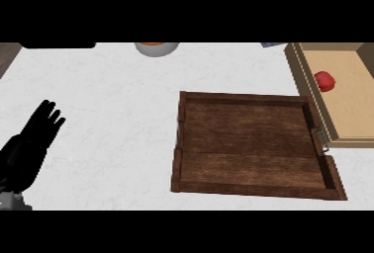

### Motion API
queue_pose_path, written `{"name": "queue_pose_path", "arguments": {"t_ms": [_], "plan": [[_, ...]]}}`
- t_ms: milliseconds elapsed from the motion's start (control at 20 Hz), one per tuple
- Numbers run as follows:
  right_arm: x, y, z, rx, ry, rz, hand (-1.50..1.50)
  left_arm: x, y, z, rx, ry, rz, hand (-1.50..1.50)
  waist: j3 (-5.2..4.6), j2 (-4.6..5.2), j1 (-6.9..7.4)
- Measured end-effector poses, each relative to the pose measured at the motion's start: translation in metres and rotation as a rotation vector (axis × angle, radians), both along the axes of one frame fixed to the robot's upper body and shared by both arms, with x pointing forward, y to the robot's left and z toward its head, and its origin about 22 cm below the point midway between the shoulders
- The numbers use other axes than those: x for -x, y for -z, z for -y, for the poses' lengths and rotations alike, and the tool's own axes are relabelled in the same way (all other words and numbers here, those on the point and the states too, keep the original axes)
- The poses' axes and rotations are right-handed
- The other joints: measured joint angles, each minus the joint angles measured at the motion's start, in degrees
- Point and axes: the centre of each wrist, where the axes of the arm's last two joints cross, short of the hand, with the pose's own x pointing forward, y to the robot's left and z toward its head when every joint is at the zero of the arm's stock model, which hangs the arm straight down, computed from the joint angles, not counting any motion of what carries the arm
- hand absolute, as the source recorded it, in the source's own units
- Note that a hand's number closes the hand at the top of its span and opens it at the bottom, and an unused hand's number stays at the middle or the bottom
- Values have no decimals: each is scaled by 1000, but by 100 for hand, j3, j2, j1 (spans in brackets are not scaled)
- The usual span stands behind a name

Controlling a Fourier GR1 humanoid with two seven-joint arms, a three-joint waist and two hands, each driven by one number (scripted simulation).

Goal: Pick the bell pepper from the tray and place it in the cardboard box

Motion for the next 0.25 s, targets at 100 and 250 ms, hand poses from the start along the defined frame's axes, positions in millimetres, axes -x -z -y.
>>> {"name": "queue_pose_path", "arguments": {"t_ms": [100,250], "plan": [[16,1,2,-1,-12,5,-150,2,0,-2,2,2,3,0,-1,5,14],[39,3,8,8,-23,7,-150,1,-4,2,0,6,4,0,0,12,32]]}}
